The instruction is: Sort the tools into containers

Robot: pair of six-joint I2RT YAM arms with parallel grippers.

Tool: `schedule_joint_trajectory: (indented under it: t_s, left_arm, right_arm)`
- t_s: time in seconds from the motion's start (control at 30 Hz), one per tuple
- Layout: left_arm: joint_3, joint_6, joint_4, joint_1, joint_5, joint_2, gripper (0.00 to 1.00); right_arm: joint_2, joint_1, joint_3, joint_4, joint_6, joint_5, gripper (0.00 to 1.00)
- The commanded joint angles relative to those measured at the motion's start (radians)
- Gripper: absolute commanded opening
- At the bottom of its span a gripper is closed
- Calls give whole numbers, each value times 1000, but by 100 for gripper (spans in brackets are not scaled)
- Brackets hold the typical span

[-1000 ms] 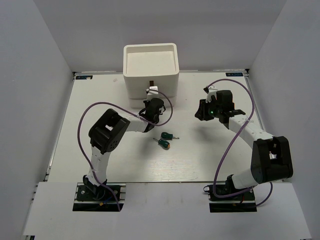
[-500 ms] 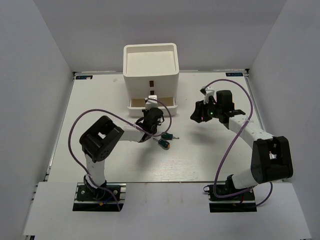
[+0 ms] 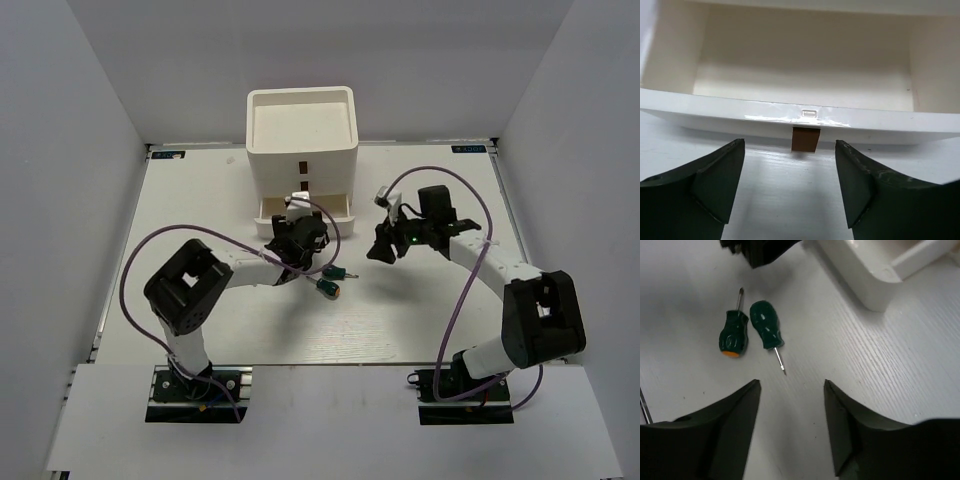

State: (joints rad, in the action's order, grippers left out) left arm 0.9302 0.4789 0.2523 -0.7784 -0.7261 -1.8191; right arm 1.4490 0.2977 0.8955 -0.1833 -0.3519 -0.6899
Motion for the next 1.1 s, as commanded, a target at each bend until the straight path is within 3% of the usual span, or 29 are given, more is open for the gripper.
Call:
schedule_joint_trajectory:
  t_s: [0.0,0.07,0.13,0.17,0.27,0.3,0.33,0.47,0.7,0.83,0.87,0.93,0.97,1.07]
  left_arm:
    - [24,17,-77,-4,-41,157,83]
    - [13,17,-157,-4,-52,257,83]
    - [13,58,-253,-4,-52,332,73]
    - [-2,72,-339,-4,-42,372,50]
    - [-50,153,-488,-4,0,542,8]
    - [-60,191,-602,-4,14,582,6]
    - [-83,252,-657,-4,45,657,6]
    - [-177,412,-838,-4,149,840,52]
    - [-281,547,-915,-4,297,972,61]
    - [-243,547,-915,-4,352,900,61]
    - [-232,547,-906,-4,362,856,61]
    - [-212,547,-894,-4,404,816,63]
    - [-203,547,-872,-4,419,787,65]
    - [-203,605,-834,5,511,742,70]
  right_arm:
    - [19,75,37,-88,-197,-48,55]
    - [40,121,37,-73,-219,-14,54]
    - [77,159,51,-62,-220,36,52]
    - [106,194,77,-58,-223,49,53]
    - [155,237,97,-36,-248,114,63]
    - [189,251,102,-19,-268,130,65]
    - [201,259,105,-13,-280,157,71]
    - [272,291,138,8,-328,211,72]
    - [347,334,177,1,-392,216,72]
    - [384,369,194,-18,-409,210,50]
    - [384,380,197,-36,-415,196,32]
    - [378,380,207,-76,-423,164,14]
    - [361,380,209,-93,-430,136,0]
    - [291,371,218,-114,-424,96,0]
